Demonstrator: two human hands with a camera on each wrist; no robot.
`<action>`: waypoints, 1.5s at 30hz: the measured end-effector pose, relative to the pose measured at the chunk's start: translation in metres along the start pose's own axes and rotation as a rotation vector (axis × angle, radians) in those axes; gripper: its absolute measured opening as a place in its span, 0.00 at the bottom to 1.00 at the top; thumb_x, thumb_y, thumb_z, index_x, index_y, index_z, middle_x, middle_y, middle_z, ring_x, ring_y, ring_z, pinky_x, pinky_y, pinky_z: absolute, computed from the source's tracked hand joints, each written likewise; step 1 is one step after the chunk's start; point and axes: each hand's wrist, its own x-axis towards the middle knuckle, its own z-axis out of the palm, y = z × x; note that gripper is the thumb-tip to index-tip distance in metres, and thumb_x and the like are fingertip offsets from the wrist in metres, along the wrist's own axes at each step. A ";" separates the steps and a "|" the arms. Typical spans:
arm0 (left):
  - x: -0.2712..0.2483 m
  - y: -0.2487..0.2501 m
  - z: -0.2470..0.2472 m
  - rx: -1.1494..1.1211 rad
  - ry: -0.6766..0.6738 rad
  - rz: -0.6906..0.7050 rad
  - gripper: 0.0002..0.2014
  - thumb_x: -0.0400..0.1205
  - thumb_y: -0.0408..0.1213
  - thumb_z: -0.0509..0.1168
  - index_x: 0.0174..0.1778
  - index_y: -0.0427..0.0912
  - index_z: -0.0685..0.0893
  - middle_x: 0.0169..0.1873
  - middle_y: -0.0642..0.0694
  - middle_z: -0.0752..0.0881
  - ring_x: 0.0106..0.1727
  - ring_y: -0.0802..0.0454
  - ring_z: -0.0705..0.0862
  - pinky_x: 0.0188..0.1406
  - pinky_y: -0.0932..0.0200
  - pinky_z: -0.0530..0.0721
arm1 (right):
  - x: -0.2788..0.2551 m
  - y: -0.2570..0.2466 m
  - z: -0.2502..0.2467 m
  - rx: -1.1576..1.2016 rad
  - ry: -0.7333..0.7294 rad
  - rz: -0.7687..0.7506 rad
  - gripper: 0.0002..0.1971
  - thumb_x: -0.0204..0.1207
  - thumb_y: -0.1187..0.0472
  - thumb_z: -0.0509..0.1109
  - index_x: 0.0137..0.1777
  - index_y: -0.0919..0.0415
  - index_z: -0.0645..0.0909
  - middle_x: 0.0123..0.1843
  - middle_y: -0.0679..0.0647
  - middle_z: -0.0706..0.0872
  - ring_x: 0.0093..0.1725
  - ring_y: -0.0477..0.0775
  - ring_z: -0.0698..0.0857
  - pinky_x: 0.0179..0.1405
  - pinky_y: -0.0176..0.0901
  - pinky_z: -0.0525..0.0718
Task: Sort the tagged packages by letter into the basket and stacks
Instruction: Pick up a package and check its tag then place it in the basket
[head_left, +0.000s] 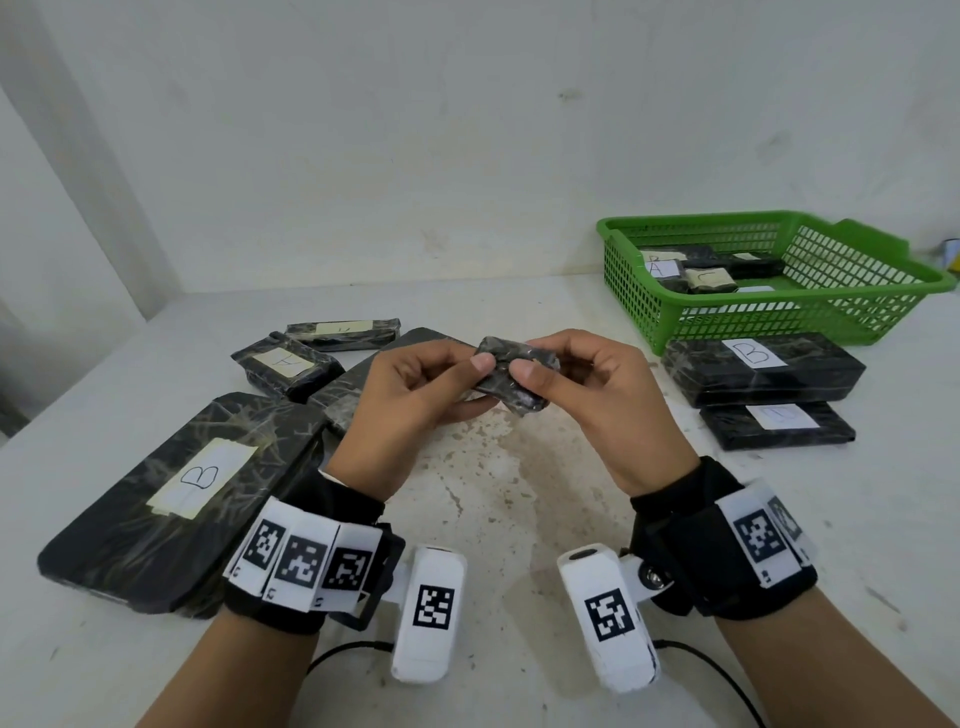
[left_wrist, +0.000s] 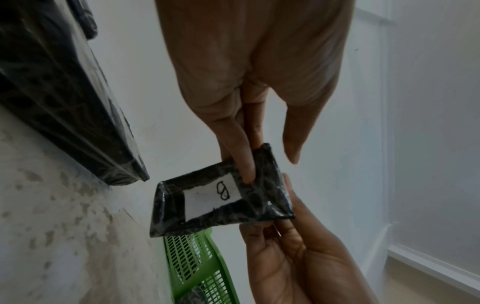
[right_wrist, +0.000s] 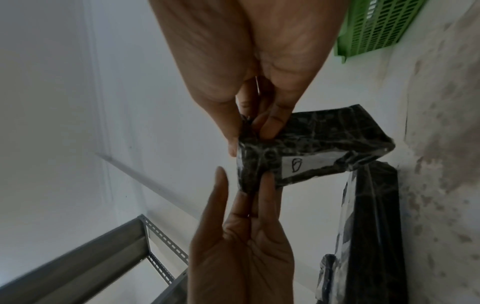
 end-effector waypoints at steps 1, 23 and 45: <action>0.000 0.000 0.000 -0.007 -0.013 0.003 0.05 0.73 0.35 0.69 0.37 0.37 0.87 0.31 0.50 0.89 0.38 0.57 0.89 0.45 0.61 0.90 | 0.000 0.000 0.000 0.011 0.011 -0.001 0.06 0.73 0.68 0.76 0.50 0.67 0.88 0.41 0.58 0.90 0.40 0.48 0.86 0.41 0.37 0.85; 0.006 0.002 -0.004 -0.255 0.297 0.004 0.14 0.81 0.37 0.67 0.51 0.26 0.84 0.48 0.33 0.86 0.44 0.51 0.90 0.42 0.66 0.88 | 0.006 0.006 -0.014 -0.247 -0.088 0.207 0.35 0.67 0.58 0.83 0.73 0.41 0.74 0.69 0.44 0.80 0.69 0.44 0.76 0.65 0.44 0.75; 0.010 -0.006 -0.002 -0.076 0.289 -0.165 0.14 0.86 0.45 0.63 0.52 0.35 0.81 0.51 0.35 0.90 0.48 0.40 0.93 0.41 0.50 0.93 | 0.018 0.009 -0.026 0.037 0.244 0.134 0.18 0.79 0.63 0.72 0.67 0.52 0.77 0.46 0.51 0.86 0.53 0.46 0.86 0.59 0.46 0.83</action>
